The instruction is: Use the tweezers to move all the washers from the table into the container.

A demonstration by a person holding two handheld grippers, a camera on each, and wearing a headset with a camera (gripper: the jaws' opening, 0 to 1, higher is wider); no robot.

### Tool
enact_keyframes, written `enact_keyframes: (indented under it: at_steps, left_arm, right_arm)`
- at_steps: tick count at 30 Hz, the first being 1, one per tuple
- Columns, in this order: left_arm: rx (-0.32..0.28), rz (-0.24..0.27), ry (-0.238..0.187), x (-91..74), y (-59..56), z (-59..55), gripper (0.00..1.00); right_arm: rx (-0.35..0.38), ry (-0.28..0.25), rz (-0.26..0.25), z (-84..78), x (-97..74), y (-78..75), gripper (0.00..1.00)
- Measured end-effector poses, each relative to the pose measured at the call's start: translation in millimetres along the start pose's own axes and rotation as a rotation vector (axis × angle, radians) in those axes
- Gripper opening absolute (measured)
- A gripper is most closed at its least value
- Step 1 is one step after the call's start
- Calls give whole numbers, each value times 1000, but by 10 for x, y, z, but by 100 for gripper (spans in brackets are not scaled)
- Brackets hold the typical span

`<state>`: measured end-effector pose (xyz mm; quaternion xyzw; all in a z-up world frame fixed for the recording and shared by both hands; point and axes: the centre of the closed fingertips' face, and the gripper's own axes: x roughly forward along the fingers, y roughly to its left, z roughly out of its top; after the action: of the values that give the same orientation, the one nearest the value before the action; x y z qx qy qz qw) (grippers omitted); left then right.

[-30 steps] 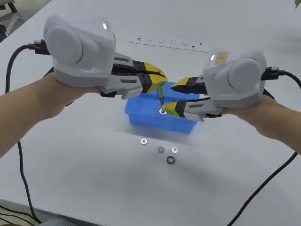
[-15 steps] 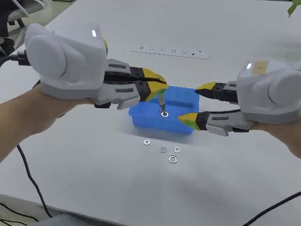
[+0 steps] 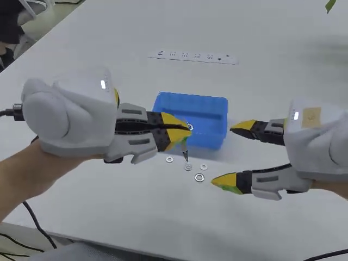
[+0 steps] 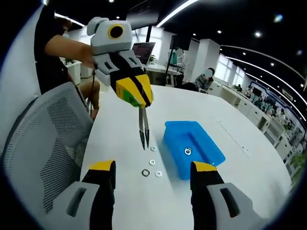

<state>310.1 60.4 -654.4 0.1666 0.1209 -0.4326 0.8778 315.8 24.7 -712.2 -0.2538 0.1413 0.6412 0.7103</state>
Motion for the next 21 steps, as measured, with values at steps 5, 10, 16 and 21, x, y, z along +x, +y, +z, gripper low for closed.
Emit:
enact_keyframes:
  at_steps: [5,10,16,21]
  left_arm:
    - [-7,-25,-29,55,-116,-35,5]
    - [-25,-33,-21,141,-185,-98,5]
    - [-37,-56,-6,264,-213,-197,5]
    - [-49,-74,3,370,-191,-234,5]
  right_arm:
    - [-13,-20,45,-67,-4,129,75]
    - [5,3,64,-224,-8,208,80]
    - [42,-3,72,-285,-23,286,84]
    - [76,0,72,-343,-32,282,85]
